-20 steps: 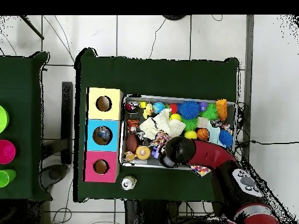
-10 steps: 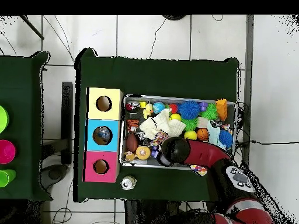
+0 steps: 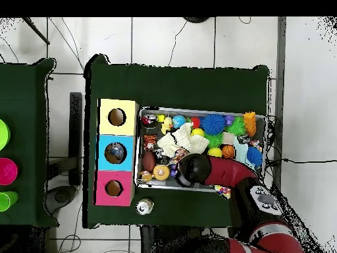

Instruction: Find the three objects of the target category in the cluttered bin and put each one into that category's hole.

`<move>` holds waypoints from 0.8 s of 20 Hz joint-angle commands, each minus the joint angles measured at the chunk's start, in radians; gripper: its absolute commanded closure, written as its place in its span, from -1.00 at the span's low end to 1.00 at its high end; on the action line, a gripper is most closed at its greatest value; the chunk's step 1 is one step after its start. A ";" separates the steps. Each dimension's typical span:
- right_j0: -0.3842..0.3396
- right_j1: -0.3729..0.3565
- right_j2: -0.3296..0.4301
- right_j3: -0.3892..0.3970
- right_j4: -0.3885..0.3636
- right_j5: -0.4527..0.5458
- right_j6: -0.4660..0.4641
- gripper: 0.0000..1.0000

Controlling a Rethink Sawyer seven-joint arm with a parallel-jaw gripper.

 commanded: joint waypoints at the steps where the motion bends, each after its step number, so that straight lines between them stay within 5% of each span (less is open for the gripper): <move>1: 0.013 0.084 0.020 -0.114 -0.018 0.032 0.009 -1.00; 16: 0.000 0.044 0.042 -0.153 0.006 0.149 -0.026 -1.00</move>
